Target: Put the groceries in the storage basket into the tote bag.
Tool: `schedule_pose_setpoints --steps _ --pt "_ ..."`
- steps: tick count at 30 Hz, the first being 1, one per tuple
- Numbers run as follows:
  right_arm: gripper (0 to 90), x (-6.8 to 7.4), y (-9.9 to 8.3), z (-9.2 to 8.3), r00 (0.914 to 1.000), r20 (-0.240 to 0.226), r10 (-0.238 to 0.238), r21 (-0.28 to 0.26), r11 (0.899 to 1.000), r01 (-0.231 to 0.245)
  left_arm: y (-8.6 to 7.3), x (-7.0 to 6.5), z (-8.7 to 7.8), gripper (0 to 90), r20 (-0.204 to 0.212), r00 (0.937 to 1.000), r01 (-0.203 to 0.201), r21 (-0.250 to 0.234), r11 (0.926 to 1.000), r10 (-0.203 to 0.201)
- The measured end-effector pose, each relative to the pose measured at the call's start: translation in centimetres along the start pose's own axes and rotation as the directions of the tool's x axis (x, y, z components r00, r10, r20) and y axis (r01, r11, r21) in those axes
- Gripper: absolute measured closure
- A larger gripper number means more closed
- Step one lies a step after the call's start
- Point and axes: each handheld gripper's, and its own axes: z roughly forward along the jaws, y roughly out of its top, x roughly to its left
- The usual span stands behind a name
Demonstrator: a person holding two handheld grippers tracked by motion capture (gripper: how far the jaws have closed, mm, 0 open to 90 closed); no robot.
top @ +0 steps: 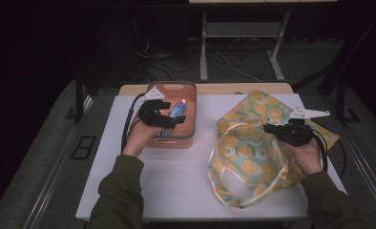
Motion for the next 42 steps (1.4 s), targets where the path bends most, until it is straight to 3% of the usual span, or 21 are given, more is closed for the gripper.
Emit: schedule_pose_setpoints --steps 9,15,19,23,27,32,35,42 --pt "89.4 0.1 0.0 0.0 1.0 -0.006 -0.005 0.0 1.0 0.005 0.5 2.4 2.8 25.1 -0.073 0.9973 -0.003 0.064 0.9979 0.007" --pt "89.3 0.0 0.0 0.0 0.9999 -0.009 -0.008 -0.001 1.0 0.008 0.4 3.9 4.4 31.5 -0.137 0.9905 0.003 0.144 0.9895 0.017" --pt "89.4 0.0 0.0 -0.1 0.9999 -0.013 -0.004 -0.004 1.0 0.004 0.1 4.6 5.3 32.3 -0.16 0.9871 0.032 0.167 0.9854 -0.005" --pt "89.3 0.0 -0.1 -0.2 0.9999 -0.013 -0.005 -0.006 1.0 0.005 -1.0 5.1 6.4 33.2 -0.176 0.9838 0.073 0.23 0.9704 -0.033" --pt "89.4 -0.1 -0.1 -0.3 0.9999 -0.013 -0.005 -0.008 1.0 0.005 -1.4 5.1 7.2 34.0 -0.191 0.9814 0.074 0.296 0.9525 -0.017" --pt "89.4 0.0 -0.1 -0.3 0.9999 -0.014 -0.007 -0.007 1.0 0.007 -1.7 5.4 7.7 37.0 -0.197 0.9791 0.115 0.329 0.9373 -0.051" --pt "89.3 0.0 -0.2 -0.4 0.9999 -0.013 -0.007 -0.008 1.0 0.007 -1.9 5.5 8.0 39.3 -0.196 0.9785 0.133 0.36 0.9233 -0.065" --pt "89.3 0.0 -0.2 -0.4 0.9999 -0.013 -0.007 -0.006 1.0 0.006 -2.2 5.3 8.6 46.2 -0.197 0.9792 0.128 0.425 0.8959 -0.047"
